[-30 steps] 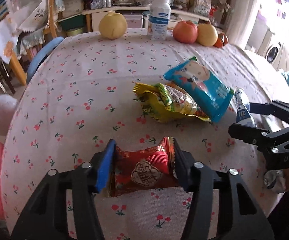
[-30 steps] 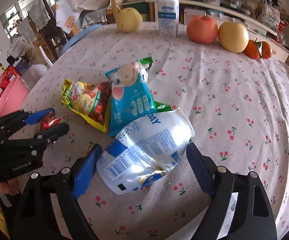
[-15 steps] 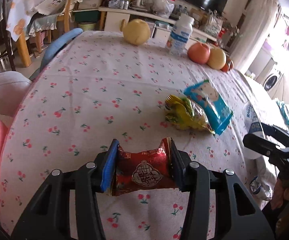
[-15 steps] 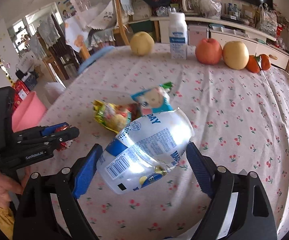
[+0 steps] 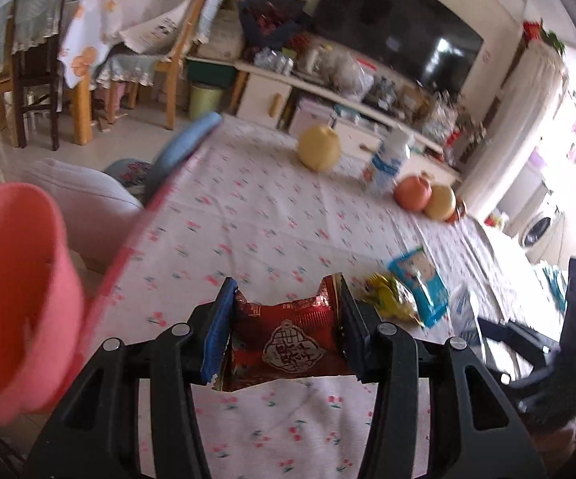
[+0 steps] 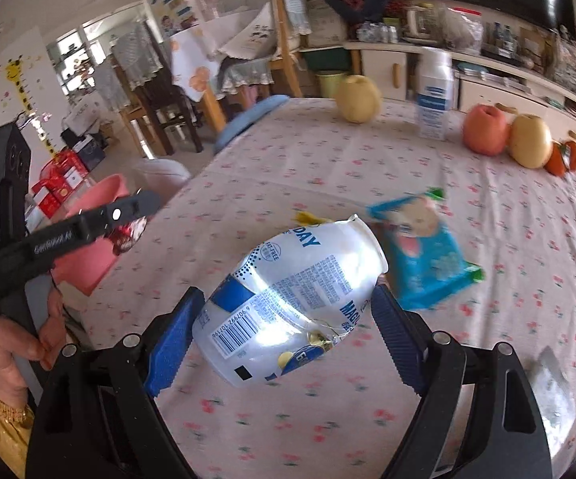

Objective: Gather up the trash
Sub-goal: 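Carry the red packet and milk bottle over the pink bucket with both tools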

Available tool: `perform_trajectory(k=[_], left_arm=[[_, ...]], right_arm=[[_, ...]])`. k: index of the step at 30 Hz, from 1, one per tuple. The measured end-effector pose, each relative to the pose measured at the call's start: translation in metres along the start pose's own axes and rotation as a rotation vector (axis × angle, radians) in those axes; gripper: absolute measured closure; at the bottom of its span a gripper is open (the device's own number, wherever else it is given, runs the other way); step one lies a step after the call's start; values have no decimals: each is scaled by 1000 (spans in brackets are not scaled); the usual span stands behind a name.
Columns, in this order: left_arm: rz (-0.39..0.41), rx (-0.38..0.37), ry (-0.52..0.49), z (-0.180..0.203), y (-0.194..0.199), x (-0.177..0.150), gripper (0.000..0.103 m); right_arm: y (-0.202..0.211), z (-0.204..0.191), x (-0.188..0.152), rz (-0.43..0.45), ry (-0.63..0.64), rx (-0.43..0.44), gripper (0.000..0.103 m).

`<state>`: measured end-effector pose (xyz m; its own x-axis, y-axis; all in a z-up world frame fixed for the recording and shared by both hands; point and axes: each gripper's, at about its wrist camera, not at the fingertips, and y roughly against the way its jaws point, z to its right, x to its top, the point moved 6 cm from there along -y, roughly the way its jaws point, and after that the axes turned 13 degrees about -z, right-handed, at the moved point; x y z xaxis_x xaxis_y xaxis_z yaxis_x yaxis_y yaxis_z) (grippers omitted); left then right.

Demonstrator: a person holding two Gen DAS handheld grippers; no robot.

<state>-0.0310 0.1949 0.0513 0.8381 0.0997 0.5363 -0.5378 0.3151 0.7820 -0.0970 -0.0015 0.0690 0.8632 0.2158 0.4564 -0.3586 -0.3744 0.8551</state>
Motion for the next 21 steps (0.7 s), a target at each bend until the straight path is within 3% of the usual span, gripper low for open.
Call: perform_trajectory(k=[12, 21], left_arm=[[175, 64, 264, -122, 71, 9, 53], [247, 111, 499, -210, 96, -5, 53]], right_arm=[[-22, -147, 42, 8, 207, 106, 18], [-60, -250, 85, 6, 349, 171, 18]])
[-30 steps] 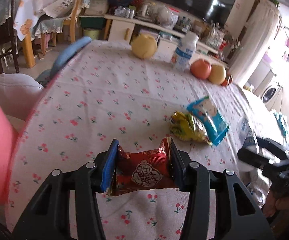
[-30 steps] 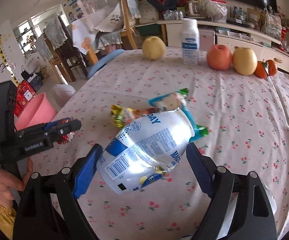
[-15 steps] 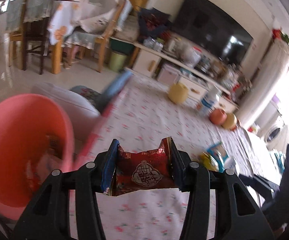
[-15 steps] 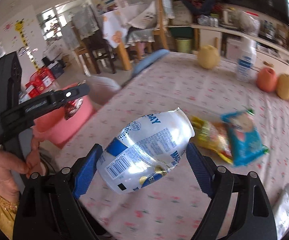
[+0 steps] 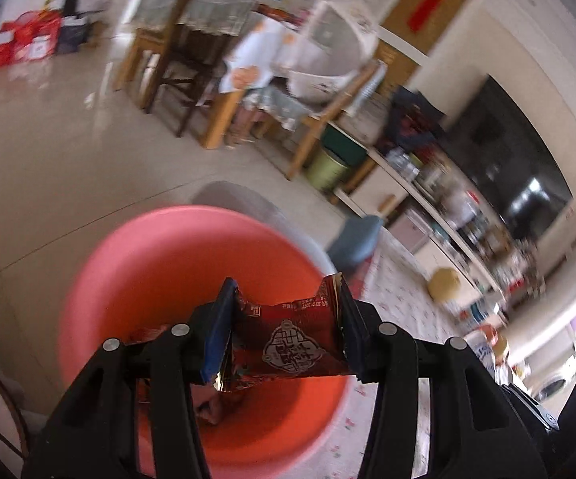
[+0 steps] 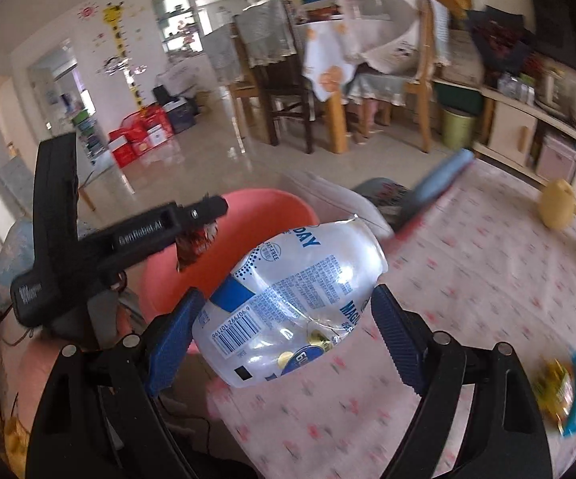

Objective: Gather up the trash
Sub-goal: 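Carry the red packet and milk bottle over the pink bucket with both tools, then open both tools to drop the items into the pink bucket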

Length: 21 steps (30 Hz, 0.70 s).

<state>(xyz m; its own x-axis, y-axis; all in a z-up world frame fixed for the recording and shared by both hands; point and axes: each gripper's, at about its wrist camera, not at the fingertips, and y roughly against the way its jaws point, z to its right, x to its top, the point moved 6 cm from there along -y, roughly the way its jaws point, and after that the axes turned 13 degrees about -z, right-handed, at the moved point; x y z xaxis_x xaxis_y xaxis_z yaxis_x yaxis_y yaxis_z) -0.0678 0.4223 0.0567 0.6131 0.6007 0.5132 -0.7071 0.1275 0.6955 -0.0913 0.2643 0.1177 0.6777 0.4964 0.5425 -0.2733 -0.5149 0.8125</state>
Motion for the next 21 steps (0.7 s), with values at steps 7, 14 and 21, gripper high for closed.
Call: perform_trajectory(k=[7, 14, 21], left_arm=[[20, 19, 110, -40, 0, 10, 51], [60, 85, 107, -42, 6, 12, 28], [129, 143, 20, -20, 17, 10, 19]], right_arm=[[-57, -30, 37, -34, 56, 15, 17], [-55, -2, 28, 11, -90, 57, 11], [-27, 16, -7, 40, -109, -53, 11]])
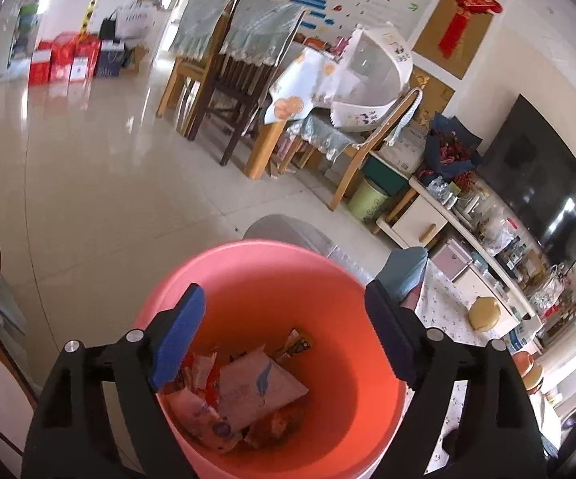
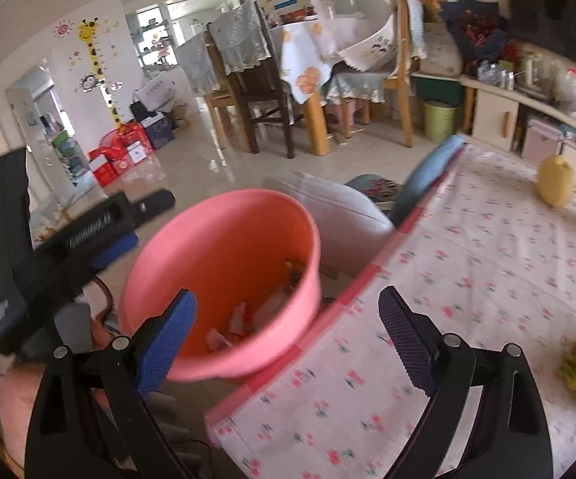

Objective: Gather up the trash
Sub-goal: 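Move both tools back toward the white bag and remaining packets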

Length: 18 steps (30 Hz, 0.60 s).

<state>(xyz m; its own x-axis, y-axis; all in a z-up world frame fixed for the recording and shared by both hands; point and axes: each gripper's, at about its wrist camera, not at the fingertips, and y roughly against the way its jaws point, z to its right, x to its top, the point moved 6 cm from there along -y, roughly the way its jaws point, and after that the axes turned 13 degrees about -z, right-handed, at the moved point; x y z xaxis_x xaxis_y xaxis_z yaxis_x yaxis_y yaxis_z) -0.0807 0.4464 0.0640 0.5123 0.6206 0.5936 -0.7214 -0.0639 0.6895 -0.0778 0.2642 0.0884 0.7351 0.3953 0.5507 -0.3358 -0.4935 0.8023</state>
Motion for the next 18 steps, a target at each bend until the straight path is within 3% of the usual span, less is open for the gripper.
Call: perform_trajectory(k=[13, 18], left_arm=[[172, 67, -210, 60, 45, -10, 16], [151, 80, -304, 89, 47, -27, 16]], right_arm=[[62, 27, -72, 54, -15, -88, 11], [81, 47, -95, 70, -62, -114, 11]])
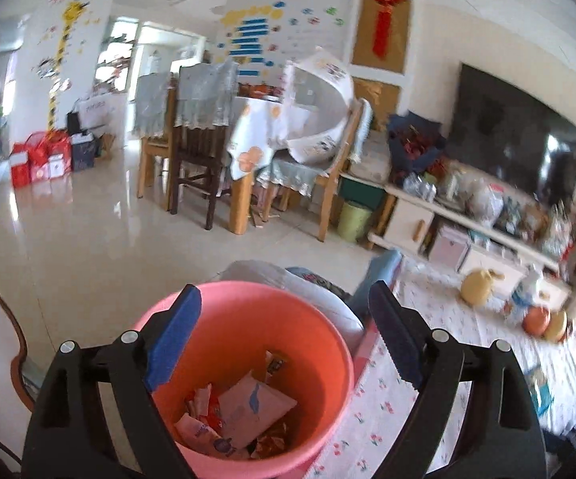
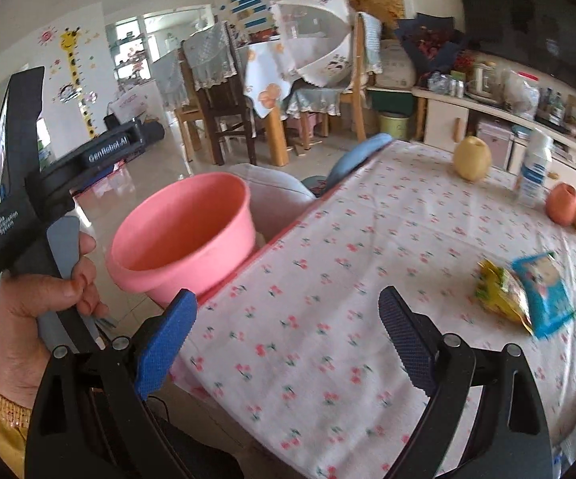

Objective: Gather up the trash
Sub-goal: 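Move both tools back toward the white bag and remaining packets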

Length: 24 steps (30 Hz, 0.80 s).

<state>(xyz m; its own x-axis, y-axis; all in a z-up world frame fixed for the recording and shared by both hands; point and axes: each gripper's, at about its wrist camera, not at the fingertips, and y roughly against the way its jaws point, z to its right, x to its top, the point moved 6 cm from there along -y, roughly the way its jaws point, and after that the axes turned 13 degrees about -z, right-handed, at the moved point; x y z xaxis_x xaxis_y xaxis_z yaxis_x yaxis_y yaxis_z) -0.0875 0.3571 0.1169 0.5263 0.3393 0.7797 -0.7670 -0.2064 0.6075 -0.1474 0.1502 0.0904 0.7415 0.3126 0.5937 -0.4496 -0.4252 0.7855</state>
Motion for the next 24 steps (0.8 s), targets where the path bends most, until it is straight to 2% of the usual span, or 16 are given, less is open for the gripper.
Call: perform_trajectory(k=[6, 13, 24], left_arm=[[-23, -44, -127, 39, 4, -14, 16], [-60, -74, -186, 67, 9, -37, 16], [-59, -90, -310, 114, 29, -62, 16]], right_arm=[[22, 23, -18, 27, -45, -37, 9], [40, 48, -36, 35, -85, -73, 9], [64, 77, -60, 61, -96, -152, 9]])
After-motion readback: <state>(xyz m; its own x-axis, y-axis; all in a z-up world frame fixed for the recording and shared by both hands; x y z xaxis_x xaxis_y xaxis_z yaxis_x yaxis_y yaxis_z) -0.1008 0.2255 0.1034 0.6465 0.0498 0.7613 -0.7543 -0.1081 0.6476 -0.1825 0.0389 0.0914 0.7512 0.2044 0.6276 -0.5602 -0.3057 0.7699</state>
